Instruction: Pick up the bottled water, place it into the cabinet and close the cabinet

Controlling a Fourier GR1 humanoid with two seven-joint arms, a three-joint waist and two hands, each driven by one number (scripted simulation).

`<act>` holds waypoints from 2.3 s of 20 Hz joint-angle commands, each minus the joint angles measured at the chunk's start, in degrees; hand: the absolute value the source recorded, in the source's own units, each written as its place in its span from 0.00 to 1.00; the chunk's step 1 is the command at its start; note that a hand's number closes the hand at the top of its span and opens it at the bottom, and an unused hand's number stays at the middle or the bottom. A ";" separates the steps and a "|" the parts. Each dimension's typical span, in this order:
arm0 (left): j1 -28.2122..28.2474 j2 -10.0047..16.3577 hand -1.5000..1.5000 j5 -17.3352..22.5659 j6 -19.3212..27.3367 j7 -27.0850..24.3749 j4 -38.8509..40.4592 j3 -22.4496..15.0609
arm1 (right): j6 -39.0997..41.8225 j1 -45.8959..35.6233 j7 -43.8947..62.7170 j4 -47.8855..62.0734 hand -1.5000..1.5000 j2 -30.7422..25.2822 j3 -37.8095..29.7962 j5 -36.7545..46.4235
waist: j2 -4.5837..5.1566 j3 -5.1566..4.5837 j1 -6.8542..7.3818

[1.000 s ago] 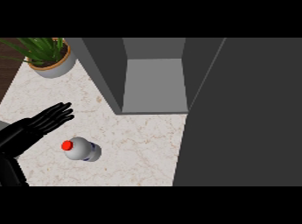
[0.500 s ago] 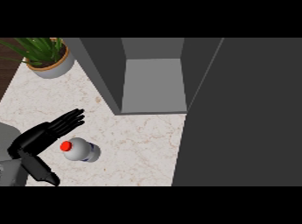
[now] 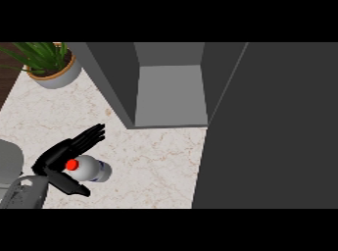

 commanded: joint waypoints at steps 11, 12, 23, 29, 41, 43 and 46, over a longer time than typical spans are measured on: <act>-9.35 -0.73 0.00 -1.53 0.85 -18.95 18.78 -3.71 | -0.87 3.44 -0.40 -4.11 0.00 -3.21 2.21 2.61 | 0.05 0.05 -0.56; -7.89 -1.30 0.00 -1.17 2.06 -20.73 19.31 -3.58 | -1.82 2.04 1.22 -5.53 0.00 -2.71 3.24 4.35 | 0.00 -0.03 -0.50; -8.15 -3.90 1.00 -3.82 1.50 -26.22 15.16 -12.77 | -3.30 1.86 -1.16 -2.08 0.00 -3.28 2.55 3.49 | -0.41 0.09 0.81; -6.84 -6.73 1.00 -2.58 20.66 -28.97 12.92 -10.03 | -4.05 2.57 0.91 -5.75 0.00 -4.23 2.77 3.83 | -0.40 0.10 0.82; -7.22 -16.00 1.00 13.06 46.19 -17.77 5.23 -4.01 | -4.42 3.38 -0.74 -4.40 0.00 -5.68 2.25 2.31 | -0.41 0.22 1.32; -4.50 -16.04 1.00 18.50 49.26 -17.09 1.56 -10.77 | -4.20 4.05 -0.62 -5.88 0.00 -6.64 0.50 0.49 | -0.46 0.22 1.24; -5.21 -16.07 1.00 23.81 51.28 -13.88 -1.65 -15.94 | -5.88 3.31 -1.14 -4.77 0.00 -4.95 3.97 4.26 | -0.46 0.19 1.07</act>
